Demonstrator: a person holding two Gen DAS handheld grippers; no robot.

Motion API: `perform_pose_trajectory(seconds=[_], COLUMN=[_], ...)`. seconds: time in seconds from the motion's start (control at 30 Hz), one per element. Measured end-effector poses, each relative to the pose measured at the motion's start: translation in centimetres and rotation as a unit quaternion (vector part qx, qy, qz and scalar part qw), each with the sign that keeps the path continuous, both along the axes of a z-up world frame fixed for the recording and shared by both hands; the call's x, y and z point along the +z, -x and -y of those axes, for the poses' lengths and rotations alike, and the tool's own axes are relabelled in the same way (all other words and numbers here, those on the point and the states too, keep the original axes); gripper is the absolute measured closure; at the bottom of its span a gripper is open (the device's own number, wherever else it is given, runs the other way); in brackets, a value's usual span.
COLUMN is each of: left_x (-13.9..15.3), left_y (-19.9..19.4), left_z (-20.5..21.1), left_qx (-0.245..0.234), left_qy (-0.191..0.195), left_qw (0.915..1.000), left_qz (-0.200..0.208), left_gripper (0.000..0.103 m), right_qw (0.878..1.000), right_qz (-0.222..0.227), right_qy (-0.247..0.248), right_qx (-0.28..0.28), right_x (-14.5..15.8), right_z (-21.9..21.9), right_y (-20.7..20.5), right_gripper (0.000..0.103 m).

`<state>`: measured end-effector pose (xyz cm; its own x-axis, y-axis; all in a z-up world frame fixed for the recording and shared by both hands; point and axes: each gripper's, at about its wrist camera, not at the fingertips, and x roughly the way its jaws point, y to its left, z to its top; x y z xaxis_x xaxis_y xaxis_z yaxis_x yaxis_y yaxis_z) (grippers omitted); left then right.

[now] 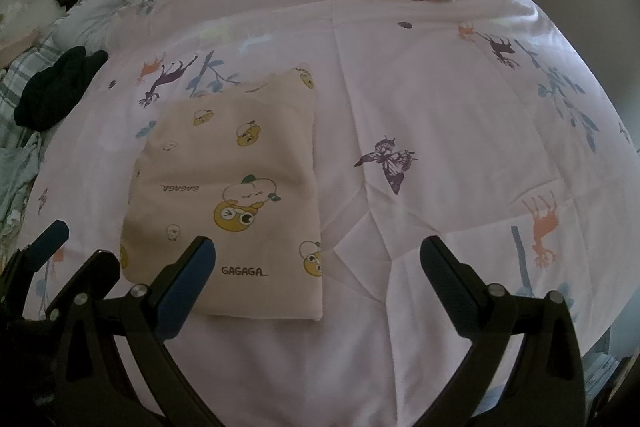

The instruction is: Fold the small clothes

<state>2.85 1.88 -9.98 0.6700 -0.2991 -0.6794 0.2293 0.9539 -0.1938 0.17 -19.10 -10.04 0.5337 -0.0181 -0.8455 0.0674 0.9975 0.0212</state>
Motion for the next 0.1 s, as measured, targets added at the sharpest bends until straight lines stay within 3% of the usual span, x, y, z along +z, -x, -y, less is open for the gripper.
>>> perform_pose_trajectory(seconds=[0.1], left_x=[0.04], left_y=[0.06], left_z=[-0.03], left_qx=[0.0], left_qy=[0.0], left_qw=[1.0], left_qz=[0.001], left_gripper=[0.001], right_qw=[1.0], right_qz=[0.001], right_qy=[-0.001], right_qx=[0.002], right_x=[0.02], right_z=[-0.02], right_y=[-0.01], right_gripper=[0.0])
